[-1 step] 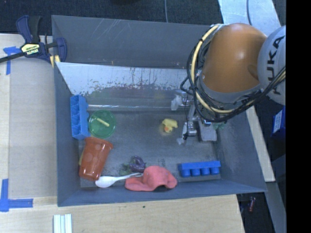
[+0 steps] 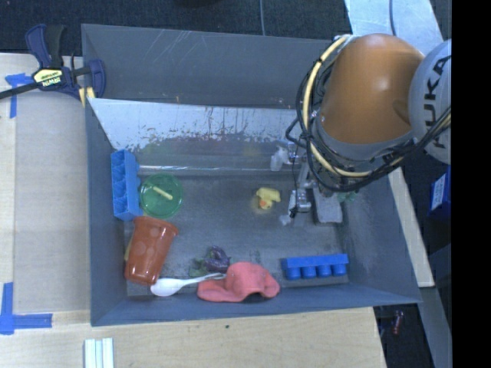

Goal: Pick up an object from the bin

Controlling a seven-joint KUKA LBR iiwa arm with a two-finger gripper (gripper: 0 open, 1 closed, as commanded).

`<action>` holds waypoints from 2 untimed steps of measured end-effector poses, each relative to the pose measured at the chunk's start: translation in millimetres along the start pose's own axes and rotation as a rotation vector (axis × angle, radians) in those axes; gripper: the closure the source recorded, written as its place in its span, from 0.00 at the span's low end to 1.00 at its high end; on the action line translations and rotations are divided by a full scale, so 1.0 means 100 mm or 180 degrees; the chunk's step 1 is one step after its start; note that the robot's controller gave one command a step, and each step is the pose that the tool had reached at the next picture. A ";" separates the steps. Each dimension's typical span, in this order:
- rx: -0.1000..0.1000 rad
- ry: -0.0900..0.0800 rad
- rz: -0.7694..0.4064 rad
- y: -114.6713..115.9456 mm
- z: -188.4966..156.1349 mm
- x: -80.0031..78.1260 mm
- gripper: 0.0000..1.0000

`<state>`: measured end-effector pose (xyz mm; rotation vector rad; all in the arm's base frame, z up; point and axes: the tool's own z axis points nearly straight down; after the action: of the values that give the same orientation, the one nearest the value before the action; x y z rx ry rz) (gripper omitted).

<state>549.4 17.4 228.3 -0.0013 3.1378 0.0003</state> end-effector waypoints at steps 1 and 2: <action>0.0000 -0.0017 0.0086 -0.19 0.65 -0.19 0.00; -0.0004 -0.0058 0.0350 0.20 1.24 -0.59 0.00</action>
Offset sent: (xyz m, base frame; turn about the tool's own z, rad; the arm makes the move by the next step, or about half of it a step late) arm 0.0576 0.0217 -0.1264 0.1079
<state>608.4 37.3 104.2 0.1701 3.1151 0.0026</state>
